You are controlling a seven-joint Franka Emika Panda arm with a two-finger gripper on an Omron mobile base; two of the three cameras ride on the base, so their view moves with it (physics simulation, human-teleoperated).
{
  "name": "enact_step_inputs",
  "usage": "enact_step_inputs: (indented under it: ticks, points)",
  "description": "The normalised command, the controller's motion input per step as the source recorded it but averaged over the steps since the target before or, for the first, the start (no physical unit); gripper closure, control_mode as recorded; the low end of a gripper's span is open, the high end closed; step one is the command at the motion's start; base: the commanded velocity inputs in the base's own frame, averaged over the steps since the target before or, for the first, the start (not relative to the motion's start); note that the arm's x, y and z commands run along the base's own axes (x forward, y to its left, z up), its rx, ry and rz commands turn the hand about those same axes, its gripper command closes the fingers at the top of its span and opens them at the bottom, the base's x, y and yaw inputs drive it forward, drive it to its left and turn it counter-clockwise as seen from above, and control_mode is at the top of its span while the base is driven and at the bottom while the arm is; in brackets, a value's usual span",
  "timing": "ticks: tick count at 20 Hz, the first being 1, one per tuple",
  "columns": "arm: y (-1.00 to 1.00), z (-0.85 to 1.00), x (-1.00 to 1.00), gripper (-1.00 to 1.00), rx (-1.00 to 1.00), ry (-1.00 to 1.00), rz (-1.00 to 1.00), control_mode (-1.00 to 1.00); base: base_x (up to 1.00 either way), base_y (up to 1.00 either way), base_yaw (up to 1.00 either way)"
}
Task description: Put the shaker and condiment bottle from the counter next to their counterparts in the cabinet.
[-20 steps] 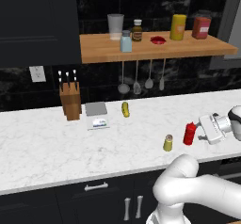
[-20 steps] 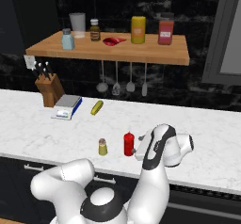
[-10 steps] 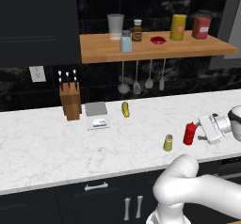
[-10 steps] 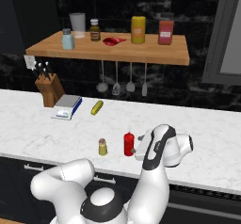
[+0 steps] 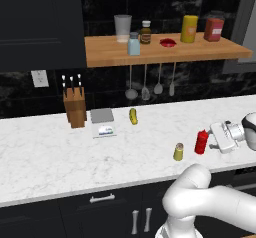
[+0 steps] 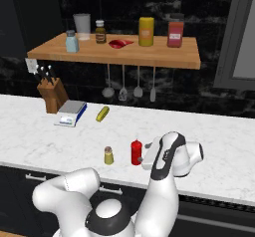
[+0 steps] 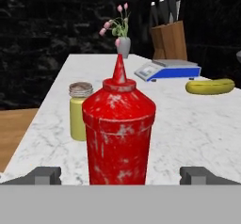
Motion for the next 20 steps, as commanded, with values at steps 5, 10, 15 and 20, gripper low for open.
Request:
enact_step_inputs:
  ticks: [5,10,15,20]
  points:
    - [0.06,0.00,0.00,-1.00,0.01,0.00,0.00,-1.00,0.00,0.00,0.00]
    - [0.07,0.00,0.00,-1.00,0.01,0.00,0.00,-1.00,0.00,0.00,0.00]
    - [0.06,0.00,0.00,-1.00,0.02,0.00,0.00,-1.00,0.00,0.00,0.00]
    - [0.06,0.00,0.00,-1.00,0.02,0.00,0.00,-1.00,0.00,0.00,0.00]
